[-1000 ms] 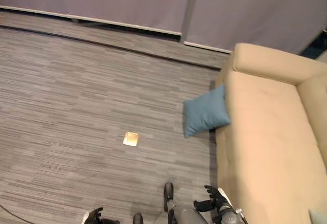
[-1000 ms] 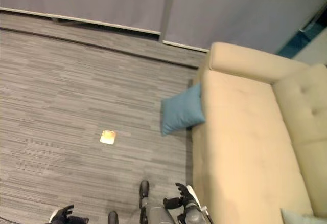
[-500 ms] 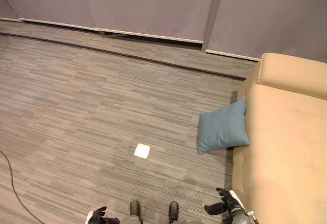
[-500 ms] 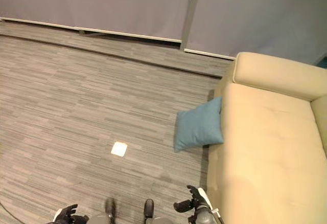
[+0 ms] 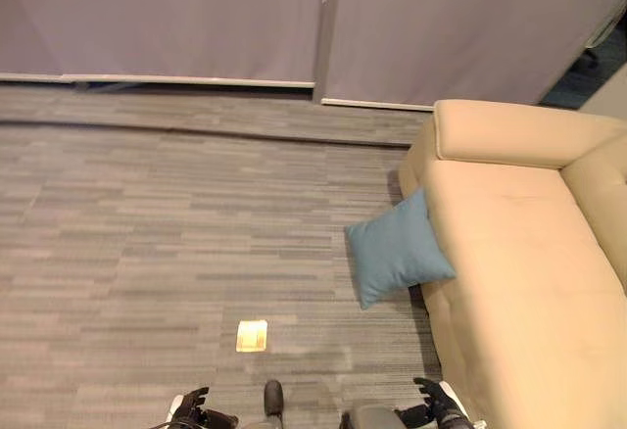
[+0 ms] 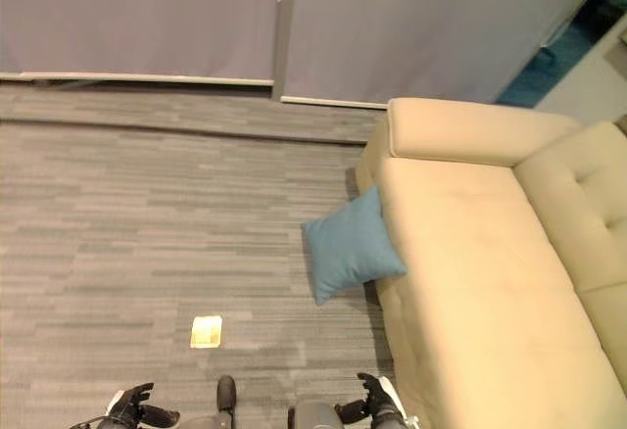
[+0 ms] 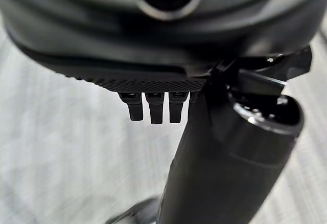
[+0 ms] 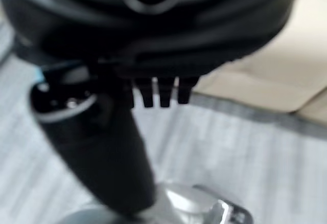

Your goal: Pick up all the scattered cushions and arrange them neatly on the sofa.

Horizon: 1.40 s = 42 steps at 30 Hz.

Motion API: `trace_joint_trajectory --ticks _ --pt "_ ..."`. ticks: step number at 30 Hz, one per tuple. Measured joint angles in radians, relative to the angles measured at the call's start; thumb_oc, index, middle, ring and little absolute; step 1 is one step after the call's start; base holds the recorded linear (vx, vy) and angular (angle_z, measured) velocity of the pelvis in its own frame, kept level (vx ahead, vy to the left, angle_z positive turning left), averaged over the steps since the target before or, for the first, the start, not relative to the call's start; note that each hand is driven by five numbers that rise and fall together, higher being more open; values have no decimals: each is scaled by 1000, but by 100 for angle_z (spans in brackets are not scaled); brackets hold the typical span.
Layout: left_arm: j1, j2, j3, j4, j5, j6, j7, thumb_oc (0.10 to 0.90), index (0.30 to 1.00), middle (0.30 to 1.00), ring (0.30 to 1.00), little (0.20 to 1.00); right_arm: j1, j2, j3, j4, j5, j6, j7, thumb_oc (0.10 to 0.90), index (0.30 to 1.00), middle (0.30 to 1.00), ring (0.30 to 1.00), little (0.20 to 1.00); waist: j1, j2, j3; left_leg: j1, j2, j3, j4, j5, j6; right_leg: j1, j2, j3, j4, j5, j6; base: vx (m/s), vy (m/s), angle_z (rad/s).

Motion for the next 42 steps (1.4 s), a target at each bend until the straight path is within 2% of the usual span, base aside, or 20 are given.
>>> trace_joint_trajectory --ticks 4,6,8,10,12,14,15,16,19,21,23,24,26,29,30,34,35,37,39,42 --pt "-16 12 6 9 -9 -8 1 800 900 900 900 900 -24 6 26 3 -2 5 4 800 900 900 900 900 16 -13 -8 35 -8 39 0 -63 -26 -42 27 -105 -300 11 -5 218 26 -26" --pt "14 23 16 38 -19 4 -2 800 900 900 900 900 -42 7 29 -31 0 1 15 800 900 900 900 900 -12 -36 -5 97 -25 77 1 -96 -45 -62 47 -217 -496 117 -32 387 9 -45" --pt "15 18 16 42 -18 5 -4 800 900 900 900 900 -49 8 29 -29 0 1 19 800 900 900 900 900 -10 -37 -5 124 -29 77 1 -146 -47 -61 72 -248 -569 149 -29 419 -30 -3" --pt "28 7 12 38 -16 5 -7 800 900 900 900 900 -22 7 24 -26 0 1 18 800 900 900 900 900 -19 -31 -6 162 -23 34 44 -203 -70 -27 92 -201 -510 162 -73 247 -52 49" --pt "26 -11 -5 17 -15 2 -9 800 900 900 900 900 3 2 19 -19 -1 2 19 800 900 900 900 900 -15 -36 -14 178 -15 11 99 -212 -87 32 104 -193 -530 224 -176 282 -99 61" --pt "27 -36 -5 22 -14 3 -16 800 900 900 900 900 1 2 1 10 -1 2 19 800 900 900 900 900 -19 -11 -13 136 6 13 268 -219 -132 118 111 -208 -585 214 -195 169 -110 32" --pt "25 -46 -2 23 -14 3 -20 800 900 900 900 900 -9 2 -6 13 0 0 19 800 900 900 900 900 -9 -16 -12 52 7 27 476 -209 -150 161 113 -202 -627 214 -201 132 -90 8" --pt "14 -36 0 22 -8 2 -26 800 900 900 900 900 -13 2 -7 17 0 0 19 800 900 900 900 900 -3 -24 -7 -71 32 38 728 -155 -223 196 107 -192 -663 220 -206 96 -57 -40" --pt "5 -9 17 -6 -15 -2 -17 800 900 900 900 900 -38 -8 -1 12 2 -11 15 800 900 900 900 900 6 -33 -8 -220 89 2 867 -176 -214 277 128 -164 -712 207 -230 170 3 -46" --pt "-26 7 13 -13 -15 -2 -17 800 900 900 900 900 -58 -11 1 25 9 -7 14 800 900 900 900 900 10 -59 -8 -272 92 -24 645 -202 -163 328 136 -110 -757 194 -223 254 114 -59" --pt "-27 8 14 -19 -15 -9 -19 800 900 900 900 900 -74 -12 12 40 9 -2 14 800 900 900 900 900 12 -67 -6 -273 95 -38 491 -187 -166 352 146 -85 -766 191 -219 240 149 -74" --pt "-25 6 8 -6 -15 -7 -22 800 900 900 900 900 -84 -16 20 52 9 -1 10 800 900 900 900 900 9 -70 -10 -254 78 -99 261 -151 -169 392 162 -48 -798 178 -190 229 157 -68" --pt "-27 4 0 1 -16 -8 -23 800 900 900 900 900 -89 -14 19 88 9 1 10 800 900 900 900 900 12 -69 -9 -246 82 -185 73 -66 -179 410 178 -10 -800 154 -161 229 167 -70" --pt "-25 -19 -3 17 -15 -6 -24 800 900 900 900 900 -40 -22 0 100 9 7 2 800 900 900 900 900 4 -45 -23 -211 84 -155 87 -30 -132 472 177 31 -798 106 -139 205 218 -55" --pt "-23 -23 -13 34 -14 -6 -24 800 900 900 900 900 -19 -17 -2 113 9 8 -2 800 900 900 900 900 2 -34 -28 -182 79 -133 81 37 -102 485 165 41 -774 73 -122 196 242 -44" --pt "13 -14 -16 41 3 1 -24 800 900 900 900 900 2 22 2 126 7 11 3 800 900 900 900 900 13 -33 -54 -84 49 -51 20 56 -42 385 106 31 -511 -33 -48 82 140 -66" --pt "5 -4 -22 42 4 4 -24 800 900 900 900 900 10 31 16 113 6 11 6 800 900 900 900 900 -2 -13 -56 -78 30 -43 14 45 -22 291 80 11 -379 -74 -5 120 173 -39" --pt "-16 23 -22 44 4 5 -21 800 900 900 900 900 -17 31 20 93 4 19 8 800 900 900 900 900 9 -10 -48 -50 7 36 3 22 17 129 9 -43 -226 -77 12 235 154 -81" --pt "5 38 -22 54 4 22 -19 800 900 900 900 900 -56 -13 19 75 -25 19 -5 800 900 900 900 900 8 -1 -33 31 4 125 -4 -50 -4 72 -72 -268 -305 -39 -4 240 56 -138" --pt "8 19 -12 33 4 18 -25 800 900 900 900 900 -46 -2 -11 69 -25 22 3 800 900 900 900 900 -8 -5 -36 78 0 184 1 -109 -29 39 -51 -421 -505 123 -19 268 -69 -67"
